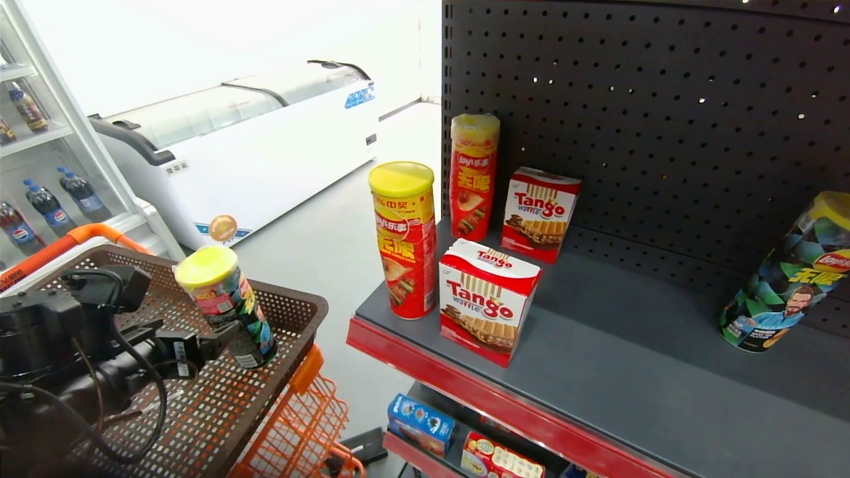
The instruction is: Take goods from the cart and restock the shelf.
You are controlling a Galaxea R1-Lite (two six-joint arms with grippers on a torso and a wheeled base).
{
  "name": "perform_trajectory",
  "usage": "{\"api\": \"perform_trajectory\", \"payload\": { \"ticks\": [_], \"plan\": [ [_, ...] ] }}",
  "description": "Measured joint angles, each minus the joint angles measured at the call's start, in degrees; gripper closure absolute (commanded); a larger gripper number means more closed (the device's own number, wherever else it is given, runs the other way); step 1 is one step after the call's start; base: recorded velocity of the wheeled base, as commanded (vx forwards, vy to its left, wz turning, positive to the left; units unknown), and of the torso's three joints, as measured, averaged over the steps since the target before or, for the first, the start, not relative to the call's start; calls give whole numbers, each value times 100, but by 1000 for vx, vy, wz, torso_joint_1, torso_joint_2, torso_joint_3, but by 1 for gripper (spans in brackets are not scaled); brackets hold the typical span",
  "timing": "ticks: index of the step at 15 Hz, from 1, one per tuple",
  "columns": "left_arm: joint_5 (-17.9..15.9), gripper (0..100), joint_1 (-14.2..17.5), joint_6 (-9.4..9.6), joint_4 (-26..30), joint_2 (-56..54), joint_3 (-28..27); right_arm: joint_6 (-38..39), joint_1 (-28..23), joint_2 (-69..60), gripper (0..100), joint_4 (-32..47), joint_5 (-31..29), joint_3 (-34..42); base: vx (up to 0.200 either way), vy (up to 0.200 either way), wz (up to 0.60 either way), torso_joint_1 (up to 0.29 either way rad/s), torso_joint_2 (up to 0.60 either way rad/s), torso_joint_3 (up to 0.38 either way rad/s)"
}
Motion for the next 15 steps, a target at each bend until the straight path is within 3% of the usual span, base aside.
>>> {"api": "perform_trajectory", "payload": {
  "ticks": [5,11,12,15],
  "plan": [
    [5,0,-149,-79,-926,1148,-652,0,-2,0,0,0,0,0,0,0,0,0,0,0],
    [13,0,-265,-83,-1303,1961,-1122,0,-2,0,0,0,0,0,0,0,0,0,0,0],
    [16,100,-267,-107,-1446,2050,-1163,2,-2,0,0,0,2,0,0,0,0,0,0,0],
    [13,100,-273,-183,-1575,2208,-1253,0,-2,0,0,0,2,0,0,0,0,0,0,0]
  ]
}}
